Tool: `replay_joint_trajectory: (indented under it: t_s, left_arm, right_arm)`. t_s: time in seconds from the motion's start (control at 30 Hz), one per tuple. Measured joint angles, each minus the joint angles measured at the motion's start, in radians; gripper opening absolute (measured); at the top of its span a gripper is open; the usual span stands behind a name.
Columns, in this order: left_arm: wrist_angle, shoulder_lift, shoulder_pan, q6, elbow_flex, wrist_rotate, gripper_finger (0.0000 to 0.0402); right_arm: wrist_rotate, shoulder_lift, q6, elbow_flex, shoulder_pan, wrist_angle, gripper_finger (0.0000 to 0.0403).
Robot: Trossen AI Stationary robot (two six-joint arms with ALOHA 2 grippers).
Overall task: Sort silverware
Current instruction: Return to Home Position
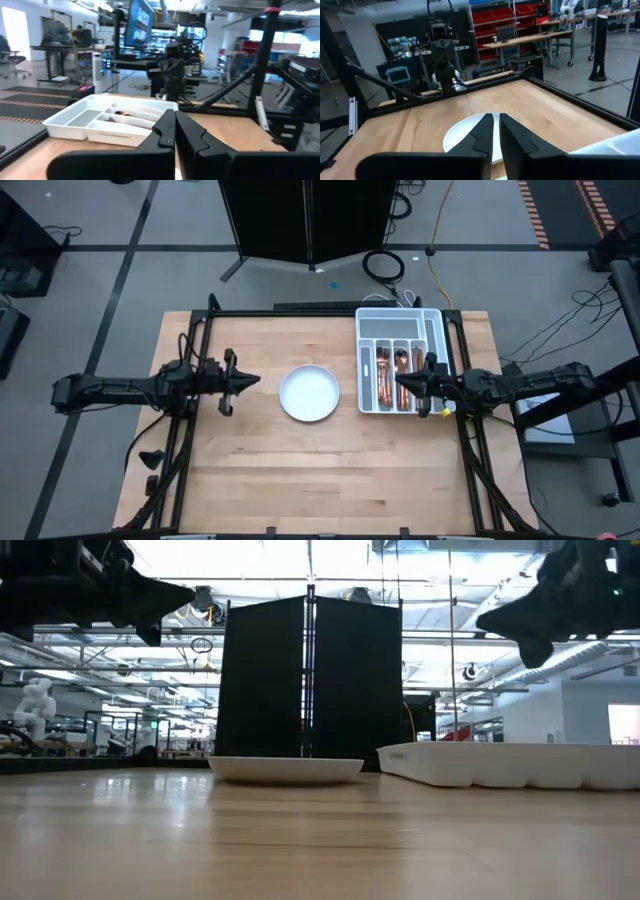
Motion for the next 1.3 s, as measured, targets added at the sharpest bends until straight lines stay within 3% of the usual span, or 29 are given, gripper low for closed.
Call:
replay_joint_trajectory:
  t_s: [0.2,0.33,0.5,0.63,0.8,0.97,1.3]
  left_arm:
    - [0.005,0.000,0.030,-0.018,-0.001,-0.016,0.0000]
    - [0.017,0.000,0.059,-0.046,-0.001,-0.026,0.0000]
    - [0.004,0.002,0.083,-0.075,-0.002,0.044,0.0000]
    - [0.177,0.011,0.082,-0.114,-0.073,0.046,0.0000]
    - [0.209,0.016,0.083,-0.136,-0.083,0.027,0.0000]
    - [0.095,0.017,0.083,-0.138,-0.083,-0.055,0.0000]
    - [-0.068,0.017,0.083,-0.138,-0.083,-0.056,0.0000]
  right_arm:
    - [-0.023,-0.212,-0.003,-0.043,-0.019,-0.197,0.0015]
    - [-0.070,-0.307,0.013,-0.109,-0.020,-0.222,0.0015]
    - [-0.253,-0.326,-0.045,-0.107,-0.020,-0.249,0.0015]
    - [-0.361,-0.309,-0.085,-0.107,-0.020,-0.270,0.0015]
    - [-0.364,-0.288,-0.114,-0.107,-0.020,-0.270,0.0015]
    - [-0.361,-0.285,-0.110,-0.107,-0.020,-0.270,0.0015]
    - [-0.360,-0.285,-0.111,-0.107,-0.020,-0.270,0.0015]
